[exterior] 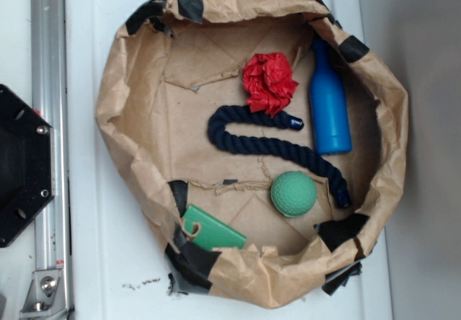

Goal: Grab the green block.

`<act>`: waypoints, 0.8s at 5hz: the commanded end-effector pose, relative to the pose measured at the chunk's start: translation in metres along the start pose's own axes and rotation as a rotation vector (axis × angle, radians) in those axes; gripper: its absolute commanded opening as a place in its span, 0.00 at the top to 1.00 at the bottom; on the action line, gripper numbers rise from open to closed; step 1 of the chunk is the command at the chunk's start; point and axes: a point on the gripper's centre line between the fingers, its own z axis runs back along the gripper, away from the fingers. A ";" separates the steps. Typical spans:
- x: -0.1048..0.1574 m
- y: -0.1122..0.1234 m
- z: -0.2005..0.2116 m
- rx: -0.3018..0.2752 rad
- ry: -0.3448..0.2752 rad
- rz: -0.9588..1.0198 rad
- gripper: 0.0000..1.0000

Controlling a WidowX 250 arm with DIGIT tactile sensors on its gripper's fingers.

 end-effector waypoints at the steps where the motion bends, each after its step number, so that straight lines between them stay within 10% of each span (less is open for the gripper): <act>1: 0.000 0.000 0.000 0.000 0.000 0.000 0.00; 4: 0.100 0.026 -0.081 -0.061 0.000 -0.073 0.00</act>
